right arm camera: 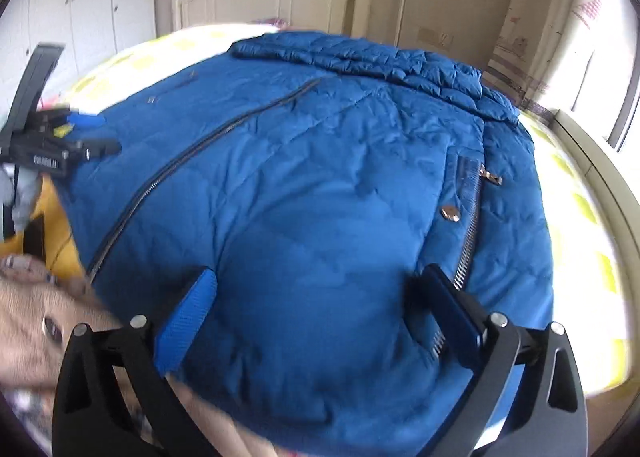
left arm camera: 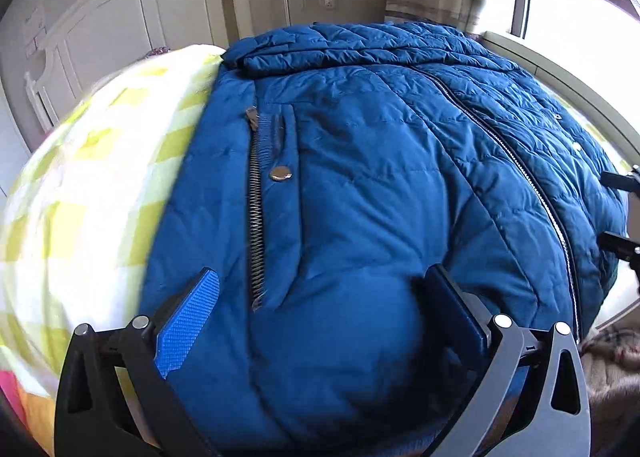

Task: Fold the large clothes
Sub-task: 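Grasp the jacket hem with the right tool while the left tool grasps it too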

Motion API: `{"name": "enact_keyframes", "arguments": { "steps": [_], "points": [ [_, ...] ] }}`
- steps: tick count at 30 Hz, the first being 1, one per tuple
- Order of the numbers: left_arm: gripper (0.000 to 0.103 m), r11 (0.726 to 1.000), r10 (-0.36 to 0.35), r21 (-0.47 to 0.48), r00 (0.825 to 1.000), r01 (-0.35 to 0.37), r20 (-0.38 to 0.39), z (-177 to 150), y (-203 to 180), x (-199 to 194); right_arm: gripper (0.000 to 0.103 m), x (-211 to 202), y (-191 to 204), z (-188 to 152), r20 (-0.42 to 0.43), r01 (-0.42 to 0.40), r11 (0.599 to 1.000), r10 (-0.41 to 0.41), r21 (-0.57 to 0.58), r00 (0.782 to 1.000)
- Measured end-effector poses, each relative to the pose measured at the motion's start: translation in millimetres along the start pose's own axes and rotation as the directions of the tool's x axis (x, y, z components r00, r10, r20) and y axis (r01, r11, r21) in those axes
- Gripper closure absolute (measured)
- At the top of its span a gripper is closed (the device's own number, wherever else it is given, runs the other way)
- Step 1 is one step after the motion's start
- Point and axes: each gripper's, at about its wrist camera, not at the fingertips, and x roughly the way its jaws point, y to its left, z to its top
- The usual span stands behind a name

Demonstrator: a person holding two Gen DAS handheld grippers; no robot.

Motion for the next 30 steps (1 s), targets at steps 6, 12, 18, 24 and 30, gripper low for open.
{"name": "enact_keyframes", "arguments": {
  "steps": [6,12,18,24,30],
  "points": [
    [0.004,0.992,0.003,-0.123,0.999,0.002,0.037,-16,39,-23,0.003,-49,-48,-53,0.067,0.021,0.978,-0.035,0.207,0.997],
    [0.004,0.976,-0.054,-0.209,0.998,0.058,0.022,-33,68,-17,0.003,-52,-89,-117,0.100,-0.094,0.898,0.056,0.429,0.993],
    [0.004,0.982,-0.111,-0.151,0.994,0.112,0.012,-32,54,-18,0.003,-9,-113,-134,0.221,-0.352,0.776,0.275,0.523,0.936],
    [0.052,0.970,-0.170,-0.176,0.985,0.170,0.012,-34,63,-28,0.084,-2,-96,-140,0.279,-0.430,0.779,0.334,0.457,0.900],
    [0.078,0.964,-0.149,-0.218,0.988,0.154,0.039,-41,70,-39,0.093,-65,-77,-108,0.375,-0.401,0.865,0.279,0.302,0.884]
  ]
}}
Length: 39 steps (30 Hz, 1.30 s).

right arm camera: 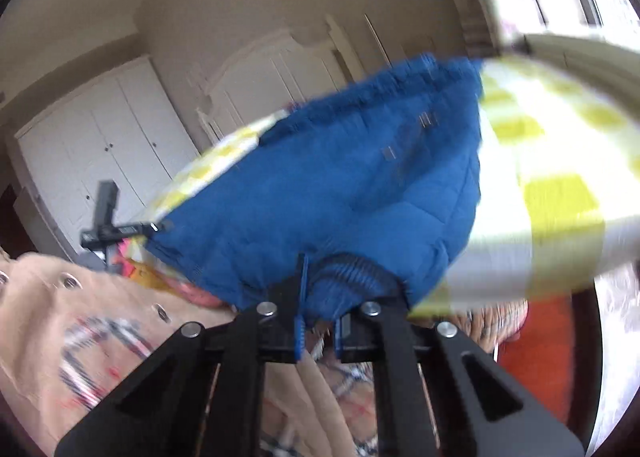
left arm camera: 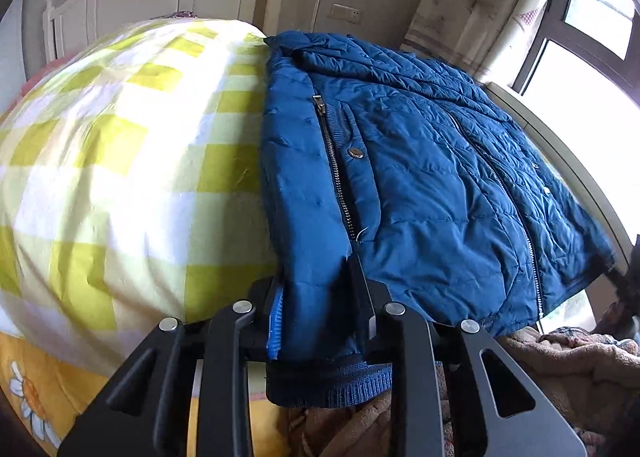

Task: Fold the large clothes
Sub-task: 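Grasp the jacket hem with the right tool while the left tool grasps it too, then lift the hem with both tools and fold it up toward the collar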

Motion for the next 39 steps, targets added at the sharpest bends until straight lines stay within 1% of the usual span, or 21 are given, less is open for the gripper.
{"name": "enact_keyframes", "arguments": {
  "steps": [3,6,7,9,10,11,13,16,17,19,22,27,28,29,31,33,34,35,36,37,39],
  "points": [
    [0.074,0.999,0.039,0.006,0.999,-0.039,-0.012,1,-3,8,0.090,6,11,16,-0.001,0.032,0.998,-0.032,-0.051,0.999],
    [0.050,0.996,0.086,0.020,0.996,-0.086,-0.018,1,-3,11,0.081,27,10,11,-0.080,0.112,0.992,-0.117,-0.061,0.990],
    [0.048,0.996,0.084,0.025,0.996,-0.083,-0.017,1,-1,10,0.080,32,12,8,-0.091,0.121,0.991,-0.125,-0.057,0.988],
    [0.050,0.997,0.070,0.028,0.997,-0.070,-0.028,1,0,10,0.080,38,11,-1,-0.113,0.132,0.990,-0.137,-0.050,0.984],
    [0.060,0.998,0.055,0.018,0.998,-0.055,-0.034,2,1,9,0.085,40,10,-4,-0.121,0.136,0.989,-0.142,-0.058,0.982],
    [0.078,1.000,-0.001,-0.011,0.999,0.001,-0.039,2,3,7,0.091,39,12,-5,-0.124,0.139,0.988,-0.147,-0.070,0.981],
    [0.088,0.998,-0.058,-0.031,0.998,0.058,-0.015,-1,-1,1,0.094,32,17,-6,-0.093,0.129,0.987,-0.138,-0.099,0.986],
    [0.091,0.988,-0.139,-0.060,0.990,0.140,0.029,-4,-2,-12,0.095,15,25,3,-0.014,0.119,0.985,-0.122,-0.123,0.992],
    [0.091,0.973,-0.199,-0.108,0.978,0.204,0.058,-5,2,-22,0.095,8,26,8,0.010,0.112,0.987,-0.112,-0.116,0.994],
    [0.092,0.923,-0.313,-0.188,0.939,0.335,0.141,-4,16,-41,0.095,-13,31,18,0.077,0.078,0.993,-0.071,-0.091,0.994],
    [0.092,0.860,-0.408,-0.226,0.883,0.457,0.233,3,27,-70,0.095,-39,45,31,0.153,0.012,0.996,0.001,-0.088,0.988],
    [0.092,0.776,-0.495,-0.228,0.793,0.587,0.355,10,33,-118,0.096,-76,84,52,0.250,-0.055,0.988,0.090,-0.143,0.964],
    [0.092,0.753,-0.517,-0.221,0.765,0.620,0.385,11,36,-132,0.096,-89,93,58,0.281,-0.072,0.986,0.113,-0.153,0.953],
    [0.092,0.740,-0.526,-0.217,0.749,0.637,0.403,11,37,-139,0.096,-99,97,63,0.302,-0.084,0.984,0.129,-0.159,0.945],
    [0.092,0.707,-0.544,-0.197,0.701,0.679,0.461,15,42,-161,0.096,-123,105,79,0.364,-0.102,0.980,0.160,-0.172,0.918],
    [0.092,0.675,-0.562,-0.198,0.669,0.711,0.486,29,47,-168,0.096,-131,106,98,0.404,-0.125,0.977,0.185,-0.170,0.896],
    [0.092,0.660,-0.573,-0.205,0.661,0.723,0.485,40,48,-165,0.095,-129,107,112,0.408,-0.113,0.978,0.176,-0.174,0.896],
    [0.092,0.642,-0.578,-0.236,0.662,0.730,0.476,61,49,-153,0.095,-121,107,130,0.396,-0.082,0.980,0.150,-0.183,0.906],
    [0.092,0.645,-0.571,-0.260,0.679,0.719,0.461,78,49,-142,0.095,-109,105,145,0.374,-0.063,0.980,0.131,-0.187,0.918],
    [0.091,0.660,-0.558,-0.285,0.707,0.695,0.434,103,47,-123,0.095,-88,96,170,0.343,-0.040,0.984,0.098,-0.171,0.934],
    [0.090,0.665,-0.556,-0.329,0.739,0.670,0.382,145,47,-84,0.095,-49,74,205,0.289,-0.016,0.994,0.047,-0.107,0.956]
  ]
}}
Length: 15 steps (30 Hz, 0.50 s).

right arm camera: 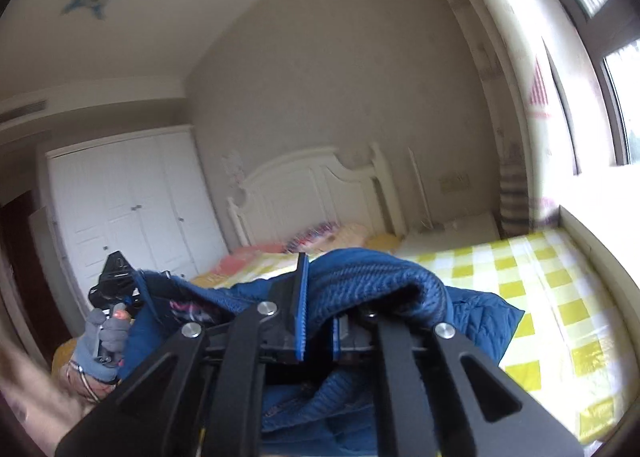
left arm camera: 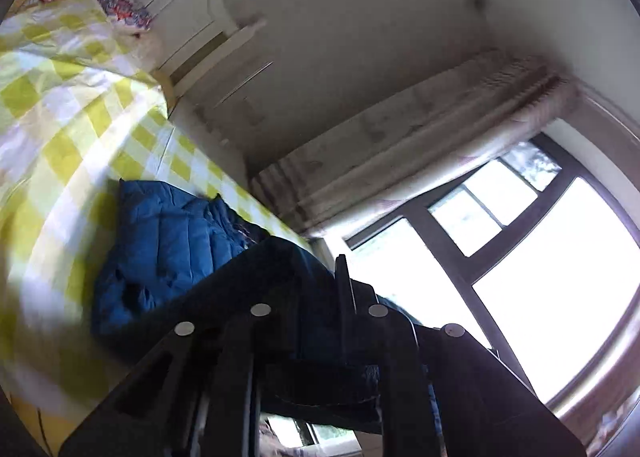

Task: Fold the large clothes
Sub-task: 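Lift the hem with both tools and fold it up toward the collar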

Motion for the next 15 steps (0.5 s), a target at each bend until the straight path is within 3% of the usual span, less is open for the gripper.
{"name": "enact_keyframes", "arguments": {
  "steps": [2,3,4,6,7,8,9,10,12,15],
  "points": [
    [0.088,0.997,0.054,-0.044,0.997,-0.057,-0.063,35,20,49,0.091,63,-43,20,-0.110,0.067,0.995,-0.058,0.079,0.992],
    [0.086,0.989,0.068,-0.127,0.995,-0.077,-0.079,55,43,74,0.090,83,-61,23,-0.150,0.077,0.989,-0.058,0.126,0.987],
    [0.081,0.978,0.074,-0.190,0.994,-0.088,-0.079,69,63,89,0.088,110,-93,25,-0.209,0.091,0.971,-0.044,0.223,0.977],
    [0.081,0.947,0.114,-0.297,0.992,-0.123,-0.046,90,99,99,0.079,139,-134,19,-0.262,0.118,0.924,-0.020,0.363,0.965],
    [0.081,0.935,0.131,-0.329,0.991,-0.132,-0.023,98,114,97,0.059,146,-149,15,-0.266,0.122,0.906,-0.011,0.404,0.964],
    [0.080,0.924,0.165,-0.351,0.986,-0.151,0.009,107,128,91,0.027,150,-166,9,-0.245,0.109,0.886,0.005,0.452,0.970],
    [0.080,0.922,0.201,-0.341,0.979,-0.181,0.022,112,134,86,0.015,148,-178,5,-0.204,0.097,0.874,0.002,0.476,0.979],
    [0.080,0.922,0.252,-0.311,0.967,-0.231,0.029,117,136,82,0.011,140,-186,0,-0.155,0.077,0.867,0.000,0.492,0.988],
    [0.080,0.914,0.354,-0.219,0.935,-0.343,0.015,121,136,81,0.011,130,-201,-3,-0.109,0.039,0.858,0.021,0.512,0.994],
    [0.080,0.899,0.430,-0.070,0.901,-0.433,-0.060,115,133,102,0.011,122,-210,1,-0.149,0.156,0.896,-0.102,0.415,0.984]
  ]
}}
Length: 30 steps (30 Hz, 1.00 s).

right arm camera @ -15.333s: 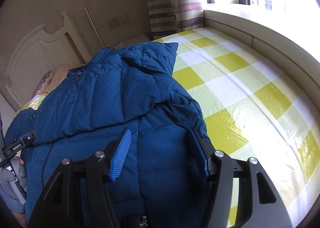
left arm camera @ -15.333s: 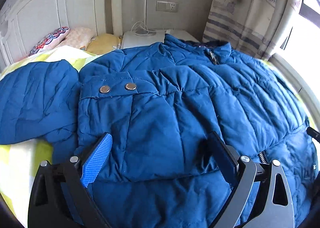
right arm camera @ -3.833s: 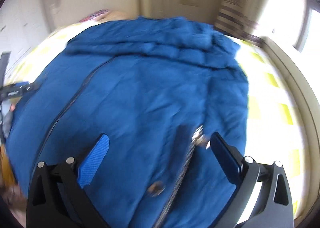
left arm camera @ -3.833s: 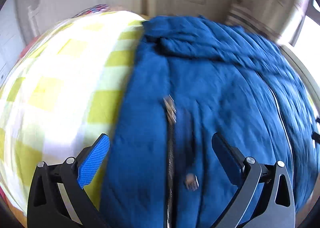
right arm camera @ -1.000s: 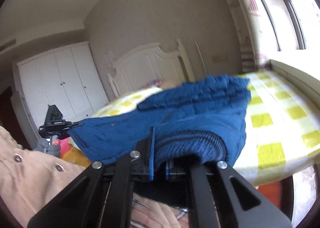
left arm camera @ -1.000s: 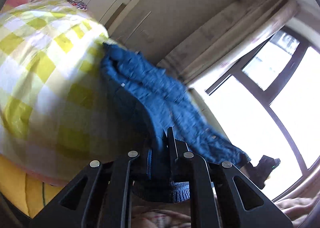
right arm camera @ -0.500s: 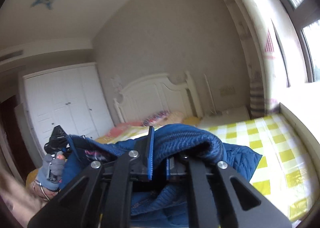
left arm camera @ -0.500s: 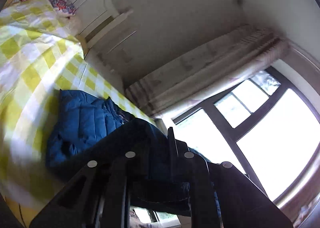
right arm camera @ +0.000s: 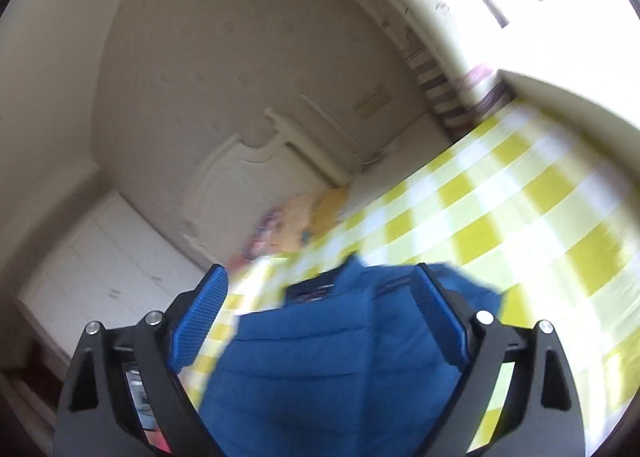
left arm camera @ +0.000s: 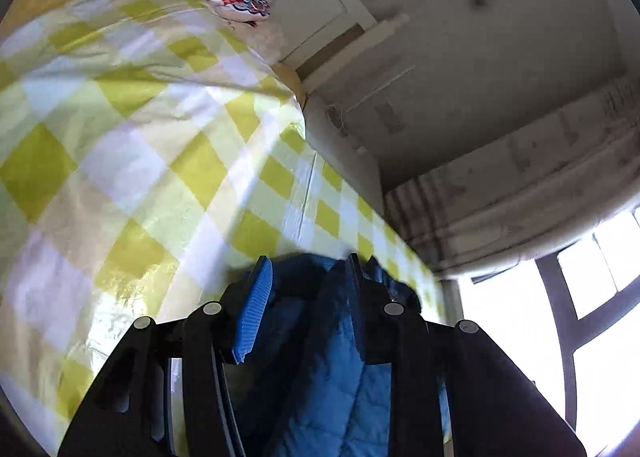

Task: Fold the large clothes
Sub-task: 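Lift the hem with both tools and fold it up toward the collar, then lower the folded hem onto the jacket and open both tools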

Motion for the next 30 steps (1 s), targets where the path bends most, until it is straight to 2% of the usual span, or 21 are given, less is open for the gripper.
{"name": "enact_keyframes", "arguments": {
  "steps": [2,3,6,7,8,9,10,11,14,16,17,20,23,25,27,30],
  "points": [
    [0.080,0.997,-0.004,0.082,0.998,0.008,-0.056,-8,-8,18,0.011,6,-2,-2,-0.036,0.087,0.994,-0.090,-0.070,0.995],
    [0.080,0.992,-0.030,0.120,0.995,0.041,-0.095,-16,-16,31,0.011,13,-6,-4,-0.062,0.121,0.988,-0.127,-0.098,0.990],
    [0.080,0.973,-0.057,0.207,0.977,0.101,-0.206,-29,-43,68,0.012,41,-17,-18,-0.155,0.164,0.972,-0.191,-0.170,0.969],
    [0.072,0.967,-0.053,0.231,0.973,0.106,-0.223,-32,-50,73,0.012,47,-18,-23,-0.182,0.168,0.968,-0.202,-0.188,0.962],
    [0.034,0.960,-0.047,0.256,0.970,0.110,-0.240,-37,-56,80,0.012,55,-20,-27,-0.214,0.162,0.965,-0.206,-0.204,0.955],
    [0.011,0.953,-0.058,0.274,0.963,0.132,-0.262,-43,-62,85,0.012,60,-21,-31,-0.237,0.154,0.965,-0.204,-0.214,0.950],
    [0.004,0.946,-0.084,0.280,0.959,0.162,-0.269,-44,-66,91,0.012,66,-21,-34,-0.250,0.152,0.962,-0.208,-0.226,0.946],
    [0.004,0.938,-0.099,0.291,0.951,0.187,-0.292,-44,-71,96,0.012,70,-22,-36,-0.265,0.151,0.958,-0.215,-0.243,0.940],
    [0.004,0.927,-0.062,0.334,0.947,0.172,-0.315,-38,-77,117,0.014,78,-26,-39,-0.305,0.146,0.951,-0.230,-0.274,0.924],
    [0.004,0.908,-0.019,0.388,0.942,0.156,-0.335,-37,-81,130,0.024,82,-30,-41,-0.326,0.130,0.954,-0.217,-0.269,0.920],
    [0.004,0.896,0.010,0.420,0.941,0.142,-0.339,-38,-86,140,0.026,85,-33,-42,-0.333,0.122,0.956,-0.211,-0.267,0.919],
    [0.004,0.884,0.047,0.450,0.933,0.128,-0.357,-40,-86,159,0.028,92,-39,-45,-0.339,0.108,0.963,-0.190,-0.247,0.921],
    [0.004,0.877,0.132,0.476,0.923,0.062,-0.363,-40,-85,185,0.029,92,-42,-46,-0.334,0.095,0.968,-0.171,-0.233,0.927],
    [0.004,0.891,0.167,0.454,0.921,0.013,-0.353,-35,-75,194,0.034,91,-44,-46,-0.327,0.094,0.971,-0.164,-0.218,0.931],
    [0.013,0.926,0.182,0.377,0.904,-0.026,-0.386,-32,-55,203,0.043,88,-46,-47,-0.321,0.093,0.974,-0.158,-0.208,0.934],
    [0.023,0.953,0.105,0.304,0.930,0.007,-0.351,-26,-40,190,0.050,84,-41,-49,-0.304,0.099,0.968,-0.168,-0.231,0.938]
  ]
}}
